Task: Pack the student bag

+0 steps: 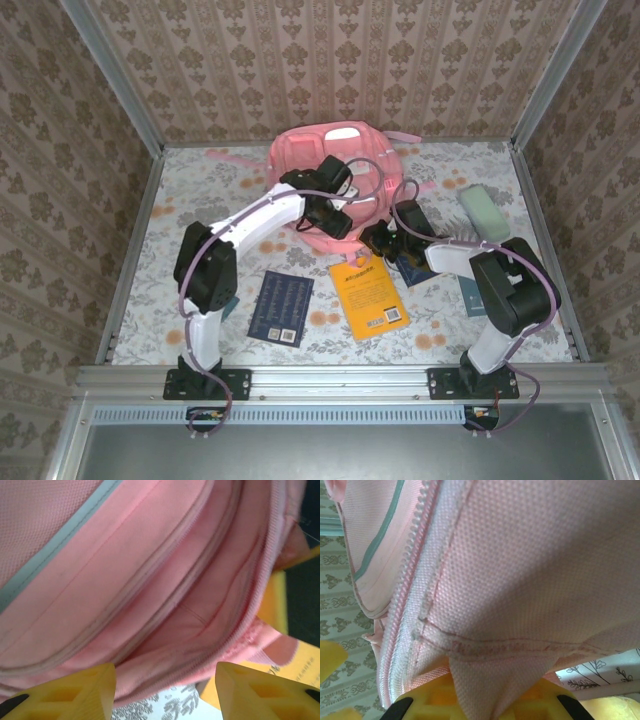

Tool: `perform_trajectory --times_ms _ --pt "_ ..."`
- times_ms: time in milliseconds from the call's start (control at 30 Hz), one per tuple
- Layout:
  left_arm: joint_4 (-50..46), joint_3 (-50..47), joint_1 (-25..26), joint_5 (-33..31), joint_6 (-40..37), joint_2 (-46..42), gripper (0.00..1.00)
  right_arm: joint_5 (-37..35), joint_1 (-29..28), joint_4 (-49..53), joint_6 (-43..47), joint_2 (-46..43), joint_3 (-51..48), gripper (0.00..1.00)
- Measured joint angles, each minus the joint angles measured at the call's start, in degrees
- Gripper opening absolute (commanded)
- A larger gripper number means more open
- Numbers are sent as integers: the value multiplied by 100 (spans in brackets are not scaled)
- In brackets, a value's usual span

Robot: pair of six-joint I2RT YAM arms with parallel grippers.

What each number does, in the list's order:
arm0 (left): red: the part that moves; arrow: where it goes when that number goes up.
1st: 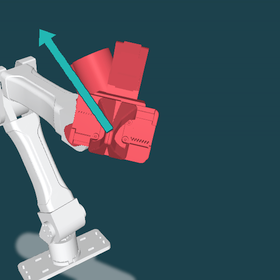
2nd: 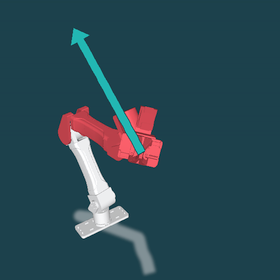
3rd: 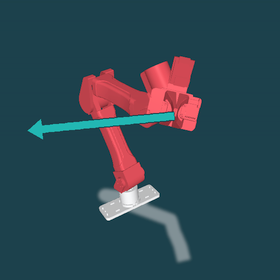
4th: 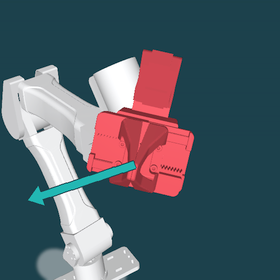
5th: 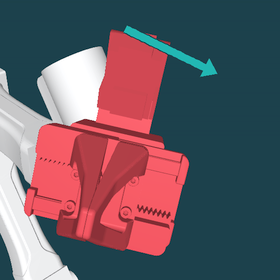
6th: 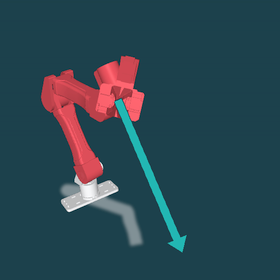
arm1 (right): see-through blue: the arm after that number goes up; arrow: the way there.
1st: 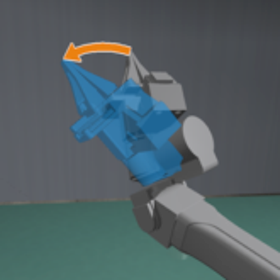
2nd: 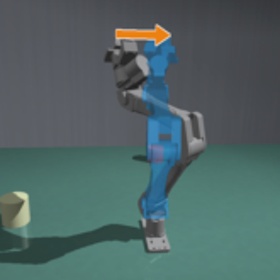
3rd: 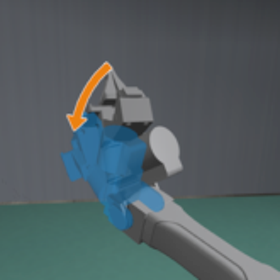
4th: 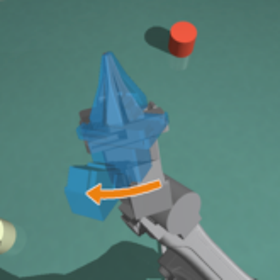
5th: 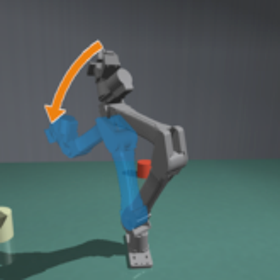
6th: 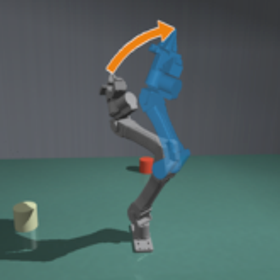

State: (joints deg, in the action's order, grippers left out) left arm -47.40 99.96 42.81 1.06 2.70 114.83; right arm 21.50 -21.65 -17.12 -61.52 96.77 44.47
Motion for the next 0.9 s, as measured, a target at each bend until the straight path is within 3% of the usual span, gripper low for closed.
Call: perform_trajectory --times_ms 200,500,900 --pt "33 122 0 -457 -136 448 55 24 -2 -461 -116 7 -310 12" --pt "330 262 332 -1714 -402 800 61 50 -7 -769 -190 70 -461 11" --pt "710 302 328 -2103 -905 1003 62 129 -35 -844 -190 70 -485 10"
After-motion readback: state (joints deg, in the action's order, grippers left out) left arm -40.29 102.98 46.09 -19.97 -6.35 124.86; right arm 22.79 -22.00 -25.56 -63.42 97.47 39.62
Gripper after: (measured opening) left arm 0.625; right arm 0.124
